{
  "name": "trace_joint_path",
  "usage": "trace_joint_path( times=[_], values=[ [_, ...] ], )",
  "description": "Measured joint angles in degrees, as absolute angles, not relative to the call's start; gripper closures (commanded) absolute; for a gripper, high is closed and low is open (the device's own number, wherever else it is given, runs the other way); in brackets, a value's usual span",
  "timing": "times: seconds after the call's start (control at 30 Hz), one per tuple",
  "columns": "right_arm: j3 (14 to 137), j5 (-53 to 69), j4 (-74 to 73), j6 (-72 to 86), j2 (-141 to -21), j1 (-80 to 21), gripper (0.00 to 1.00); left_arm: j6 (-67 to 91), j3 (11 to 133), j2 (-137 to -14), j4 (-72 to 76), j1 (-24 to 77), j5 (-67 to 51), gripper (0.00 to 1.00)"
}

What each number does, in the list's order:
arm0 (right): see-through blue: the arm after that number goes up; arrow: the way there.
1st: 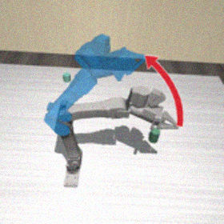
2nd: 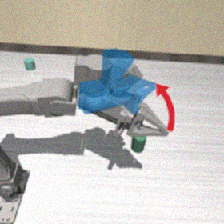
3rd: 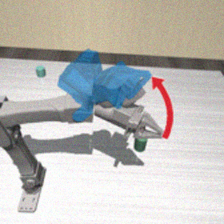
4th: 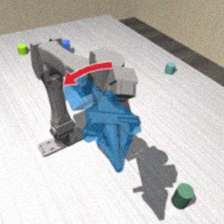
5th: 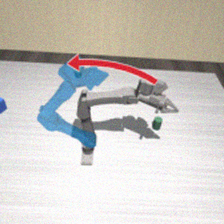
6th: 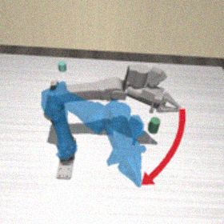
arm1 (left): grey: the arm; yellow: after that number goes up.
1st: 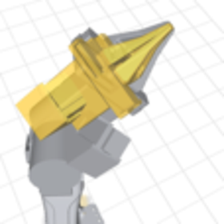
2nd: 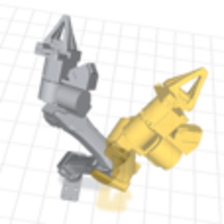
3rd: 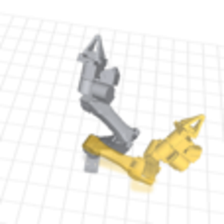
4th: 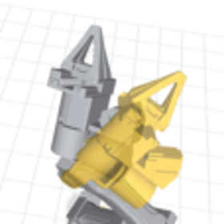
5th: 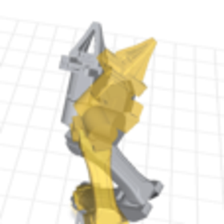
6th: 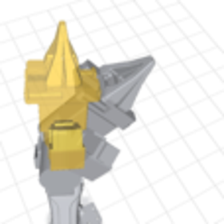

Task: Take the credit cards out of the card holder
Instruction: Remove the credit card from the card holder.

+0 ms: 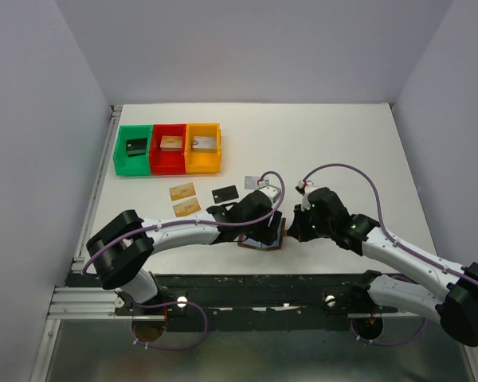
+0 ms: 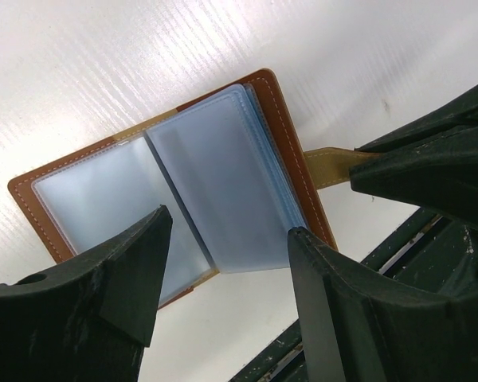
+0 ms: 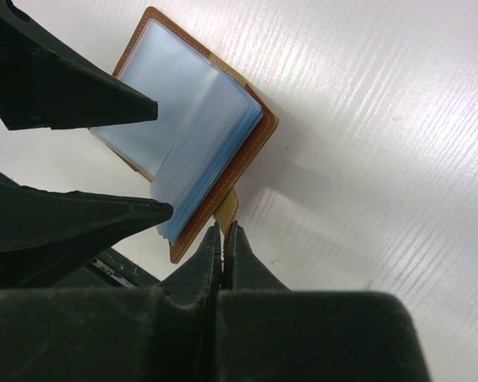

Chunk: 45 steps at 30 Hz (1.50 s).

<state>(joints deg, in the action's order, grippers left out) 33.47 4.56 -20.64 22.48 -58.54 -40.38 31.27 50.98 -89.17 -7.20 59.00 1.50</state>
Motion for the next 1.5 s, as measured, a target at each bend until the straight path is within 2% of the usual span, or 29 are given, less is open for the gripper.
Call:
trace_joint_path(
  times=[0.73, 0.97, 1.5],
  values=[
    [33.47, 5.23, -20.64, 22.48, -59.0, -40.38, 1.0, 31.24, 51.24, -90.91, -6.87, 59.92, 0.36, 0.26],
    [33.47, 5.43, -20.64, 22.48, -59.0, -40.38, 1.0, 31.22, 52.97, -93.14, -7.07, 60.88, 0.47, 0.28],
    [33.47, 5.43, -20.69, 22.46, -58.7, -40.38, 1.0, 33.06, 50.63, -91.05, -11.18, 60.99, 9.39, 0.3]
  ],
)
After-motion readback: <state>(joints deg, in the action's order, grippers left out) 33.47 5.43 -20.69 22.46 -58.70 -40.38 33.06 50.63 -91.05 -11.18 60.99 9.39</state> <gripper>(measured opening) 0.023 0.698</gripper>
